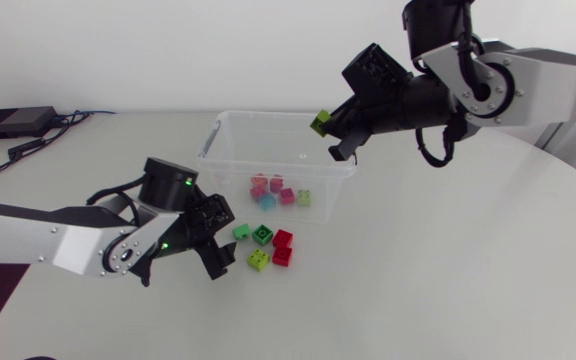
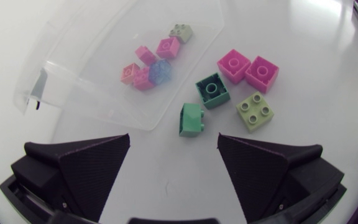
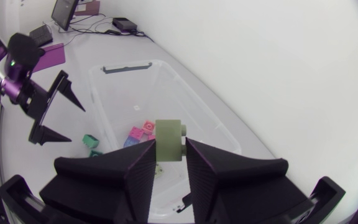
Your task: Pick up the duplo bricks and place them in the container
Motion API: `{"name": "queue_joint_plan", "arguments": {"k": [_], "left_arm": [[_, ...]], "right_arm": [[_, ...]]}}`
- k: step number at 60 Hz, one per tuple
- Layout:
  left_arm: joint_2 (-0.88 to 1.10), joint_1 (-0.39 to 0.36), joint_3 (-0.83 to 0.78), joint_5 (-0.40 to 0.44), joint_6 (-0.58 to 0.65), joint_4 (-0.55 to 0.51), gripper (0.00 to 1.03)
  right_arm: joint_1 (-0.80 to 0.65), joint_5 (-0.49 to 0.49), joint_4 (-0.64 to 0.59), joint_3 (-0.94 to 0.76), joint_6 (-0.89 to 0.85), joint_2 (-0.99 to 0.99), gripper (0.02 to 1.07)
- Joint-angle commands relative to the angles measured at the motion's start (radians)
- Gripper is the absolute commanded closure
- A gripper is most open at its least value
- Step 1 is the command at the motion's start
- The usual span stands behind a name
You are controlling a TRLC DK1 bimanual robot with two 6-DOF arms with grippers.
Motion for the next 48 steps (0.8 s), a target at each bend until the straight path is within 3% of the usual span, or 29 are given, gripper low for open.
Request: {"name": "queue_joint_plan", "arguments": {"k": [1, 4, 6, 7, 9, 12, 29, 35, 39, 42, 43, 44, 48], "left_arm": [[0.061, -0.035, -0.02, -0.051, 0.018, 0.069, 0.05], [0.086, -0.045, -0.009, -0.069, 0.018, 0.089, 0.05], [0.097, -0.048, 0.0, -0.077, 0.016, 0.095, 0.05], [0.104, -0.05, 0.005, -0.084, 0.016, 0.097, 0.05], [0.12, -0.052, 0.015, -0.089, 0.016, 0.098, 0.05], [0.144, -0.058, 0.026, -0.112, 0.016, 0.104, 0.05], [0.241, -0.101, 0.065, -0.182, 0.015, 0.195, 0.06], [0.27, -0.094, 0.088, -0.182, 0.01, 0.195, 0.14], [0.282, -0.084, 0.097, -0.182, 0.008, 0.198, 0.28], [0.285, -0.078, 0.097, -0.182, 0.008, 0.207, 0.52], [0.285, -0.078, 0.097, -0.182, 0.008, 0.209, 0.54], [0.285, -0.078, 0.095, -0.182, 0.008, 0.209, 0.7], [0.282, -0.075, 0.095, -0.181, 0.008, 0.209, 0.75]], "right_arm": [[-0.005, 0.027, 0.036, 0.058, 0.047, 0.066, 0.83], [-0.005, 0.04, 0.044, 0.087, 0.064, 0.101, 0.72], [-0.005, 0.051, 0.052, 0.101, 0.065, 0.121, 0.55], [-0.005, 0.056, 0.053, 0.112, 0.072, 0.135, 0.38], [-0.005, 0.06, 0.053, 0.122, 0.075, 0.147, 0.18], [-0.003, 0.073, 0.059, 0.129, 0.081, 0.156, 0.07], [0.008, 0.074, 0.099, 0.024, 0.09, 0.083, 0.07], [0.017, 0.073, 0.108, -0.045, 0.09, 0.024, 0.07], [0.028, 0.073, 0.11, -0.103, 0.087, -0.031, 0.07], [0.038, 0.068, 0.11, -0.154, 0.082, -0.075, 0.07], [0.043, 0.067, 0.11, -0.178, 0.078, -0.098, 0.07], [0.045, 0.065, 0.111, -0.192, 0.075, -0.112, 0.07], [0.048, 0.037, 0.108, -0.256, 0.064, -0.175, 0.07]]}}
